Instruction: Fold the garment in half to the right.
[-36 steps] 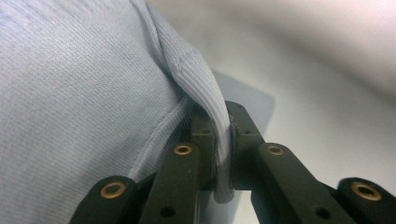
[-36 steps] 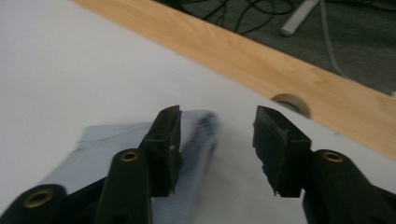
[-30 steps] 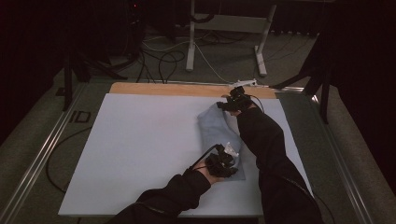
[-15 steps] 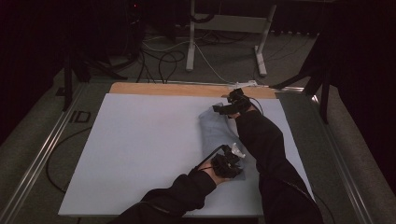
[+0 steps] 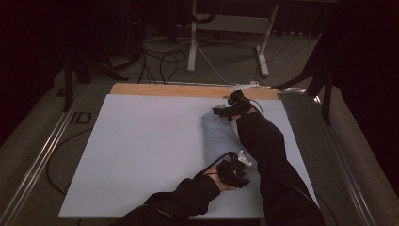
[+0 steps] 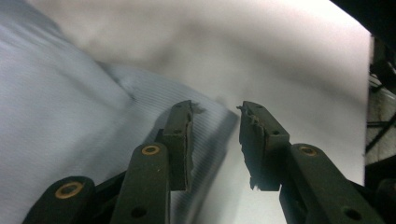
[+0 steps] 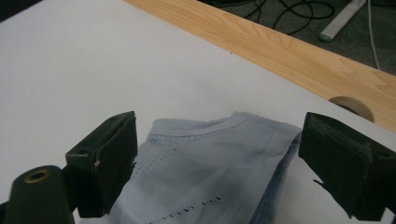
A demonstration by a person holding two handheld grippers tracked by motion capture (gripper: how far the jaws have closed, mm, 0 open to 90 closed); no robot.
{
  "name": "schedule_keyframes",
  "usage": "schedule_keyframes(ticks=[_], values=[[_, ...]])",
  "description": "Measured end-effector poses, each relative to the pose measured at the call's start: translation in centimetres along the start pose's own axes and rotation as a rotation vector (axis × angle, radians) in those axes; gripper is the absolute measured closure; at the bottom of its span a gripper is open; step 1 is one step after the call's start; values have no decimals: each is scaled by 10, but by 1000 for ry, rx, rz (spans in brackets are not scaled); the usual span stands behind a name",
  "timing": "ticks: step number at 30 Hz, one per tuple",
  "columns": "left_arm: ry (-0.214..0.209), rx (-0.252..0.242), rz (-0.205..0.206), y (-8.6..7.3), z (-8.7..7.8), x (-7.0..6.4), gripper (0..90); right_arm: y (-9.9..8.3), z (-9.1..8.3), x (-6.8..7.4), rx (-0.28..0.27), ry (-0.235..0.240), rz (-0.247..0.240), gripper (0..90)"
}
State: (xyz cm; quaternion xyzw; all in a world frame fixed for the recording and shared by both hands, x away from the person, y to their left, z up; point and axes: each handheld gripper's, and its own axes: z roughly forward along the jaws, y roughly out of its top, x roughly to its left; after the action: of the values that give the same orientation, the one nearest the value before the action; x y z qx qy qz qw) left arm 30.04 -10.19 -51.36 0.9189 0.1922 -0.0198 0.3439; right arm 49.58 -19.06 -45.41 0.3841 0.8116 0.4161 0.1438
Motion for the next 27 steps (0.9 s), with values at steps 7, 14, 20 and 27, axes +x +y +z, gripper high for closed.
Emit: schedule_keyframes(ticks=[7,14,20,27], values=[[-40,-23,5,-2,-6,-1,595,-1,-2,-1,5,-1,-7,120],[-49,-149,31,-8,-39,-1,426,-3,-5,-7,2,-31,-1,108],[-42,-253,28,-21,-72,15,287,-7,-6,-14,17,-34,28,108],[1,-295,14,-37,-105,33,113,-14,0,-20,28,-16,64,107]])
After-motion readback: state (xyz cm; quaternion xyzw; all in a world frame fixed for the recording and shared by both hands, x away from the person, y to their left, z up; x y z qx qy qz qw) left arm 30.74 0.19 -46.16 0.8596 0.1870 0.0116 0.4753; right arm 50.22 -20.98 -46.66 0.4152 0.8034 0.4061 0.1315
